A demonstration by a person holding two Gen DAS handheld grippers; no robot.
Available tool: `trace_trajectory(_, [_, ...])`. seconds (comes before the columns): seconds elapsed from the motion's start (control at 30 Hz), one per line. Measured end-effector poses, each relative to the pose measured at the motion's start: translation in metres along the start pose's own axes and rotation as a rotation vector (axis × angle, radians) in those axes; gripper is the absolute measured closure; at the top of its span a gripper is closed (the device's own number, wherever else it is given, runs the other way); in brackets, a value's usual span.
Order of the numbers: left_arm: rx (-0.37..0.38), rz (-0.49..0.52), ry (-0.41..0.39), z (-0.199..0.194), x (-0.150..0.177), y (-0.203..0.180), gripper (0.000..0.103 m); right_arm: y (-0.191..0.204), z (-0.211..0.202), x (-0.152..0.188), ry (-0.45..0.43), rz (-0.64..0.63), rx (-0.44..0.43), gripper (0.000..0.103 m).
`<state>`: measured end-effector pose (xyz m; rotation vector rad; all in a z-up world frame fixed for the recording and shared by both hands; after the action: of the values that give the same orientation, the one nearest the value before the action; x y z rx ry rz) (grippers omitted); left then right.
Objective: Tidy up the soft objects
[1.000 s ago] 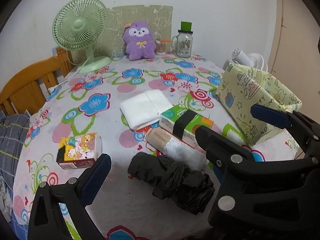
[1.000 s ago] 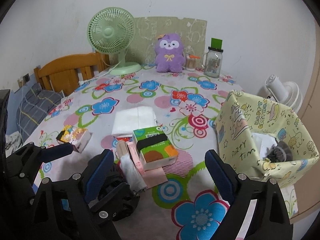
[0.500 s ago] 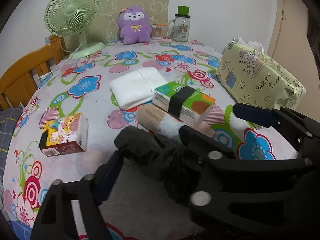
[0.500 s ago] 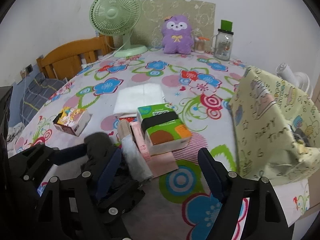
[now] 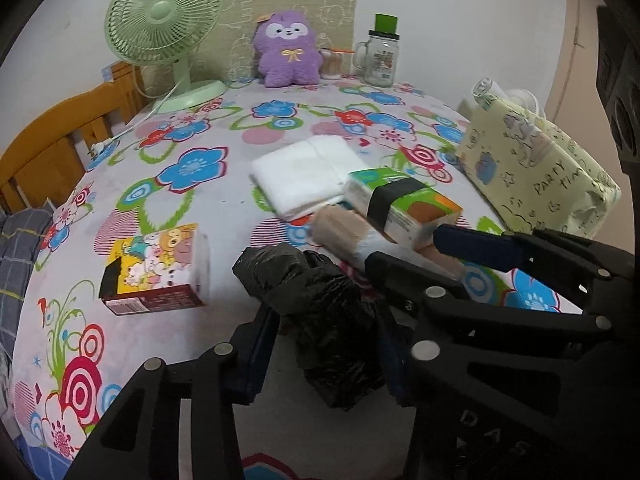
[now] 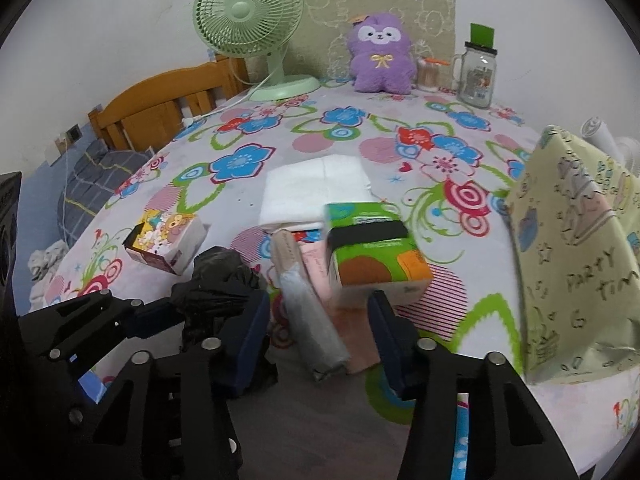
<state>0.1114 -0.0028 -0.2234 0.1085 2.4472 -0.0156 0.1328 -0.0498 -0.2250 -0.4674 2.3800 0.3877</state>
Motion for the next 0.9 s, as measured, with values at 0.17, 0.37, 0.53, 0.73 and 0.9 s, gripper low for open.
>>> trace_trajectory(0.17, [0.006,-0.004,0.000,0.003,-0.001,0.005,0.054,0.007,0.008,-0.003,0.017,-0.004,-0.009,0.061])
trace_trajectory(0.37, [0.014,-0.002,0.008,0.008,-0.001,0.004,0.054,0.009,0.017,-0.002,0.039,-0.004,-0.006,0.081])
trace_trajectory(0.53, [0.009,0.015,0.004,0.006,-0.001,0.000,0.062,0.010,0.015,-0.002,0.037,-0.009,-0.020,0.090])
trace_trajectory(0.73, [-0.005,0.019,-0.002,0.002,-0.003,-0.003,0.065,0.006,0.005,-0.001,0.018,-0.002,-0.022,0.091])
trace_trajectory(0.9, [-0.016,0.026,-0.025,-0.008,-0.007,-0.007,0.068,0.004,-0.008,-0.003,-0.009,0.006,-0.027,0.091])
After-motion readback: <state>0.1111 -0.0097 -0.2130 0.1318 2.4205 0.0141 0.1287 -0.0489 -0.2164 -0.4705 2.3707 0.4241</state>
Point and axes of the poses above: each gripper's, at about its wrist camera, not at the fingertips, and z roughly the way its jaws point, y to its left, x to its underside, the point moved 10 cm from there along z, roughly the way its jaws point, and after that the axes turned 5 degrees about -x, right-handed, at the moved point
